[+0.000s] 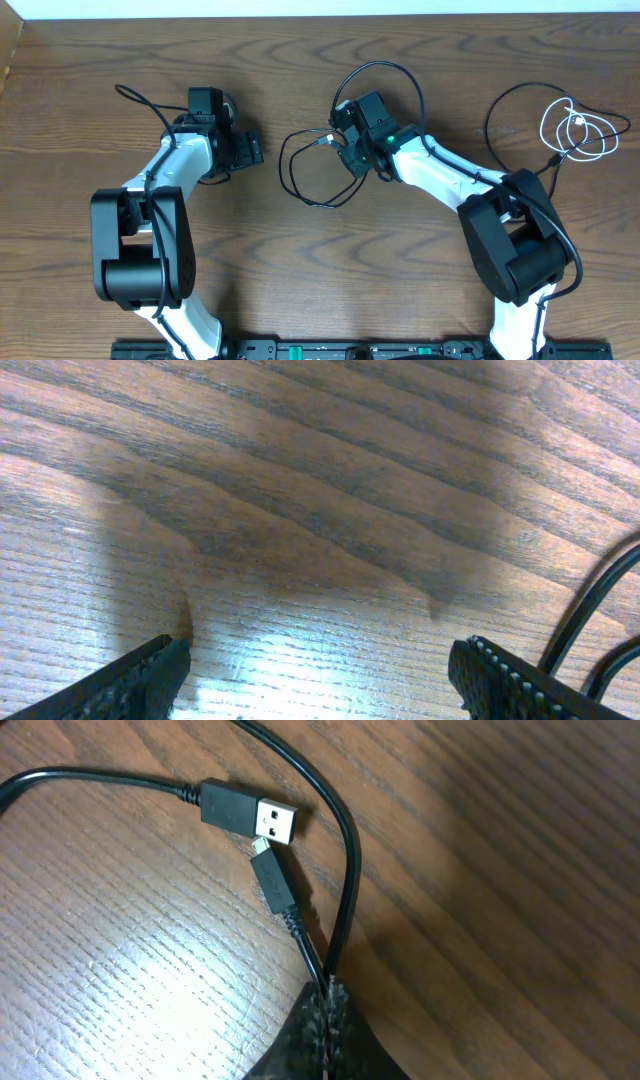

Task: Untangle cables
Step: 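Move the right gripper left to the remaining black cable loop at center, then grasp the black cable's connector end with the right gripper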

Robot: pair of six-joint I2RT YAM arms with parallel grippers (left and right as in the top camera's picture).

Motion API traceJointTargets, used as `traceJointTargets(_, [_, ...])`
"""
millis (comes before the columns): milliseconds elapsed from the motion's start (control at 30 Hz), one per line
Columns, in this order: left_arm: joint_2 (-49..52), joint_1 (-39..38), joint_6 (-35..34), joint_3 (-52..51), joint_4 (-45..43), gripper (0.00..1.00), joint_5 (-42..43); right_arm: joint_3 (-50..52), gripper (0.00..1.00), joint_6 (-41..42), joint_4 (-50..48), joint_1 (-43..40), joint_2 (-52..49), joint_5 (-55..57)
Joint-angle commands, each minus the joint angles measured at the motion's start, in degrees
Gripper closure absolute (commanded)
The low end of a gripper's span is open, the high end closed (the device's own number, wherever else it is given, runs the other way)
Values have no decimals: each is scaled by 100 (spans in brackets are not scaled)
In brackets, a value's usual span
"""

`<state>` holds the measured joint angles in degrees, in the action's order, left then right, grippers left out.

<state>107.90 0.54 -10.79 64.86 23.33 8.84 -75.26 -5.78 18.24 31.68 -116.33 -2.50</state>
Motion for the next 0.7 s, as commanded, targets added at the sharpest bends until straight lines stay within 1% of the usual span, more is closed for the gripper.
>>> traceJointTargets(0, [-127,2,-74,-4,-4,12,-35,-111,91,-420,-94,-11,9,46])
traceJointTargets(33, [-127,2,-74,-4,-4,12,-35,-293,90,-442,85,-24,9,42])
traceJointTargets(167, [-127,0,-74,-4,-4,12,-35,-1491,89,-415,1445,-85,-7,-50])
traceJointTargets(267, [-127,0,-74,-4,-4,12,-35,-2369,86,-402,2387,-94,-7,-52])
traceJointTargets(367, [-127,0,-74,-4,-2,12,-35,-2959,83,-138,3080,-94,-7,-68])
traceJointTargets(433, [-127,0,-74,-4,-2,12,-35,-3084,75,-50,3285,-94,-7,-68])
traceJointTargets(500, [-127,0,-74,-4,-2,12,-35,-3075,63,-57,3368,-96,-39,-61])
traceJointTargets(667, [-127,0,-74,-4,-2,12,-35,-3073,52,-140,3486,-90,-326,-72])
